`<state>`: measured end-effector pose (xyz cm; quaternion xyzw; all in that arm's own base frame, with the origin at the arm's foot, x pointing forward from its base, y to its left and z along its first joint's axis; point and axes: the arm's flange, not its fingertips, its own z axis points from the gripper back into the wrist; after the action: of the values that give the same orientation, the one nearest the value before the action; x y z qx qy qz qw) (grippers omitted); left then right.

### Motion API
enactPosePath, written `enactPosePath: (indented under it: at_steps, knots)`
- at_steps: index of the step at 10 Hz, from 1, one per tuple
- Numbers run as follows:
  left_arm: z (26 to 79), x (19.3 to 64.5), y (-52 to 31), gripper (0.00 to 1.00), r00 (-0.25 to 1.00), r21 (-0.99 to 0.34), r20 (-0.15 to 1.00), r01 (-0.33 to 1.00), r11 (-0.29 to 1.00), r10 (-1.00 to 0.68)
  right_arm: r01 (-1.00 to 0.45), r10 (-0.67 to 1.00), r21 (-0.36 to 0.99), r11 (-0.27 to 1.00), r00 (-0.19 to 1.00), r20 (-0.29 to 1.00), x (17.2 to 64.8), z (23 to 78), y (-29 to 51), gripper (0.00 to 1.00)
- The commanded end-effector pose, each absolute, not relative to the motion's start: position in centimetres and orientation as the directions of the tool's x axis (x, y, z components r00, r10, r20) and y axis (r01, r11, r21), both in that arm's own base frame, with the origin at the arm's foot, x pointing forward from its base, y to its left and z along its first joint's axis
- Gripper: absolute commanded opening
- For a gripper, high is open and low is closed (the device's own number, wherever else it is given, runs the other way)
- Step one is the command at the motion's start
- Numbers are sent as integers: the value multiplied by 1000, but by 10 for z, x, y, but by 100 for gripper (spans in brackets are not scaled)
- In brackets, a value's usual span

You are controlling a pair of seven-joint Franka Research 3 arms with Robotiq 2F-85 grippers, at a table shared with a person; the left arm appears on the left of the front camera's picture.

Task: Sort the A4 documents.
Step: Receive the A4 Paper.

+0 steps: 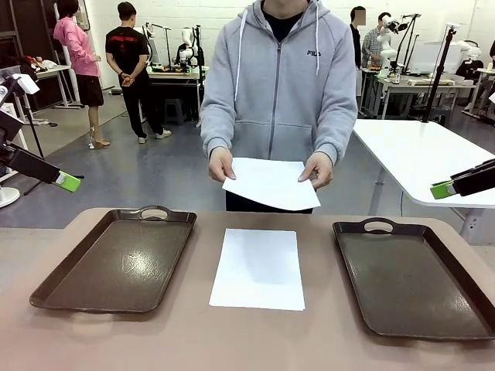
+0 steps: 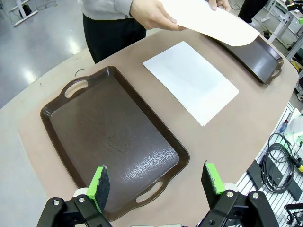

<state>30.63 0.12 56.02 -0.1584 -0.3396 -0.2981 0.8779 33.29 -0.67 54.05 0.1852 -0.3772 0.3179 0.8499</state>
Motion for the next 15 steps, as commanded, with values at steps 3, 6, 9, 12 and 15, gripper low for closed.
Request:
enactPosePath:
  at_steps: [3, 6, 9, 12, 15]
  knots:
    - [560, 307, 1, 100, 591, -75, 691, 630, 773, -415, -683, 396, 82, 726, 513, 761, 334, 539, -7, 100]
    - [560, 307, 1, 100, 591, -75, 691, 630, 773, -415, -683, 396, 82, 726, 513, 761, 334, 539, -7, 100]
    - [560, 307, 1, 100, 591, -75, 691, 630, 773, -415, -683, 396, 82, 726, 513, 761, 334, 539, -7, 100]
    - [560, 307, 1, 100, 591, -75, 691, 630, 773, -415, -683, 396, 82, 726, 513, 761, 334, 539, -7, 100]
    - [560, 307, 1, 100, 591, -75, 691, 630, 773, -415, -683, 396, 82, 726, 513, 761, 334, 539, -7, 100]
